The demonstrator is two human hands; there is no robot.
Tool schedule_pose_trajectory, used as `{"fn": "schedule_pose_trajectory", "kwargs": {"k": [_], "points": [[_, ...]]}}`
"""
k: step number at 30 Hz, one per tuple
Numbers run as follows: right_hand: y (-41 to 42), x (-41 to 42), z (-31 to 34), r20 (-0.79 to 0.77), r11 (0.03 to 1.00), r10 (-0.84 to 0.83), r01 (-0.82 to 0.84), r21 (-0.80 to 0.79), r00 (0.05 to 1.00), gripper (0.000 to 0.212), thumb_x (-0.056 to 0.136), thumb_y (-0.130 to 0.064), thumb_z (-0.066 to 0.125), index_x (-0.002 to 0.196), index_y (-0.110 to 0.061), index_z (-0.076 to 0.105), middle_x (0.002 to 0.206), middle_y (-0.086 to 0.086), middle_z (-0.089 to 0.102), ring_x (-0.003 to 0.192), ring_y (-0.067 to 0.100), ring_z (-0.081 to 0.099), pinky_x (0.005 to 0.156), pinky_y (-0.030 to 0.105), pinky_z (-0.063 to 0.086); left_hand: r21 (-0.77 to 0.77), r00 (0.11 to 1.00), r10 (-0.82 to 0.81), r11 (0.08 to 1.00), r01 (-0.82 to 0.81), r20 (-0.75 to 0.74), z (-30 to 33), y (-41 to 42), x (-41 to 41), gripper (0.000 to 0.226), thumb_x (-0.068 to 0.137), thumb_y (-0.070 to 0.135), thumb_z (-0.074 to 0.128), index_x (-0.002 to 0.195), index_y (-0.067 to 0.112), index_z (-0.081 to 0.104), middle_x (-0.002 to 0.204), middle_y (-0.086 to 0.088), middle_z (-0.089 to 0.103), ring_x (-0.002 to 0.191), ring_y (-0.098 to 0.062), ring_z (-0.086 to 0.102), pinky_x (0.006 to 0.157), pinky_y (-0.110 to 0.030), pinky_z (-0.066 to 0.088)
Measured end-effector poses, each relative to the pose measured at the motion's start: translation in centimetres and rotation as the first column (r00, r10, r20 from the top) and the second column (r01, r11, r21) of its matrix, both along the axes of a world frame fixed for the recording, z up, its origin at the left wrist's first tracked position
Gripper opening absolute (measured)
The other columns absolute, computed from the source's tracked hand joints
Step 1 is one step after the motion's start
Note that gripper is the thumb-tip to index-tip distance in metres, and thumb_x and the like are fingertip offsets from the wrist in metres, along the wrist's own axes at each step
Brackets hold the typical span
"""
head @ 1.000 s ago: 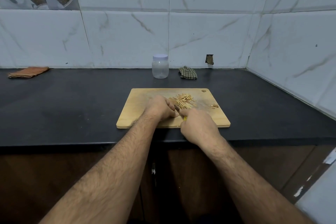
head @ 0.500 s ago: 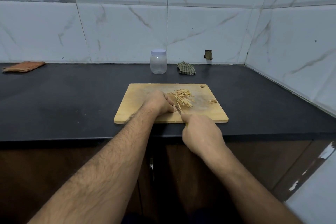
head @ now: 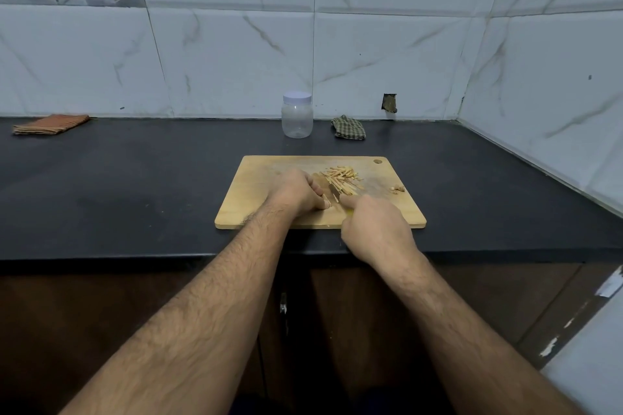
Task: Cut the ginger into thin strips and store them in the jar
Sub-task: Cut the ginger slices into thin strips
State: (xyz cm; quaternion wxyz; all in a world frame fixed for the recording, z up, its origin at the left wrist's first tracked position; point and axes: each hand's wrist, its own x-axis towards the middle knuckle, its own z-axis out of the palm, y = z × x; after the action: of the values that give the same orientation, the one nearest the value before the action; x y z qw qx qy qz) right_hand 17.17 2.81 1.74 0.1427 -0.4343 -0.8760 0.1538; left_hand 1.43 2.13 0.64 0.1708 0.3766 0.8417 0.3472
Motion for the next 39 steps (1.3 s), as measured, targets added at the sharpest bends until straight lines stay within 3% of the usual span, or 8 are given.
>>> {"fn": "schedule_pose_trajectory", "kwargs": {"k": [8, 12, 29, 33, 39], "points": [[-0.1, -0.3, -0.3, -0.017, 0.999, 0.045, -0.045, -0.022, 0.999, 0.054, 0.093, -0.013, 0.050, 0.143, -0.035, 0.050, 0.137, 0.000, 0.059, 0.119, 0.022, 0.056, 0.093, 0.034, 0.051, 0.001, 1.000, -0.014, 1.000, 0.014, -0.002, 0.1, -0.1, 0.0, 0.019, 0.072, 0.020, 0.086, 0.087, 0.018, 0.075, 0.077, 0.011, 0.065, 0.075, -0.004, 0.057, 0.058, -0.018, 0.040], [-0.1, -0.5, -0.5, -0.018, 0.999, 0.045, -0.045, -0.020, 0.999, 0.054, 0.093, -0.014, 0.051, 0.143, -0.035, 0.050, 0.135, 0.001, 0.059, 0.115, 0.022, 0.057, 0.091, 0.035, 0.052, -0.004, 1.000, -0.012, 1.000, 0.012, -0.004, 0.1, 0.0, 0.0, 0.017, 0.072, 0.021, 0.086, 0.083, 0.022, 0.073, 0.076, 0.013, 0.064, 0.073, -0.002, 0.055, 0.057, -0.018, 0.038], [-0.4, -0.3, -0.6, -0.006, 0.996, 0.070, -0.070, -0.059, 0.998, 0.055, 0.093, -0.013, 0.051, 0.144, -0.034, 0.049, 0.136, 0.004, 0.057, 0.119, 0.024, 0.055, 0.096, 0.037, 0.051, -0.051, 1.000, -0.022, 0.998, 0.022, 0.003, 0.2, 0.4, -0.3, 0.017, 0.071, 0.021, 0.087, 0.076, 0.025, 0.071, 0.090, 0.007, 0.071, 0.094, -0.013, 0.062, 0.088, -0.029, 0.050], [-1.0, 1.1, -0.9, 0.035, 0.997, 0.077, -0.077, -0.020, 0.996, 0.048, 0.093, -0.010, 0.049, 0.135, -0.033, 0.055, 0.124, 0.002, 0.061, 0.109, 0.022, 0.056, 0.085, 0.036, 0.053, -0.055, 1.000, -0.012, 0.998, 0.013, 0.013, 0.3, 0.3, -0.2, 0.017, 0.073, 0.022, 0.086, 0.084, 0.023, 0.074, 0.090, 0.009, 0.069, 0.095, -0.011, 0.061, 0.084, -0.027, 0.048], [-1.0, 0.4, -0.3, 0.029, 0.999, 0.040, -0.040, -0.022, 0.999, 0.057, 0.092, -0.008, 0.050, 0.143, -0.034, 0.049, 0.126, 0.003, 0.062, 0.112, 0.023, 0.058, 0.087, 0.036, 0.053, -0.066, 1.000, -0.016, 0.998, 0.017, 0.016, 0.6, 0.3, 0.1, 0.019, 0.071, 0.021, 0.087, 0.083, 0.023, 0.073, 0.087, 0.009, 0.068, 0.093, -0.012, 0.061, 0.088, -0.030, 0.050]]}}
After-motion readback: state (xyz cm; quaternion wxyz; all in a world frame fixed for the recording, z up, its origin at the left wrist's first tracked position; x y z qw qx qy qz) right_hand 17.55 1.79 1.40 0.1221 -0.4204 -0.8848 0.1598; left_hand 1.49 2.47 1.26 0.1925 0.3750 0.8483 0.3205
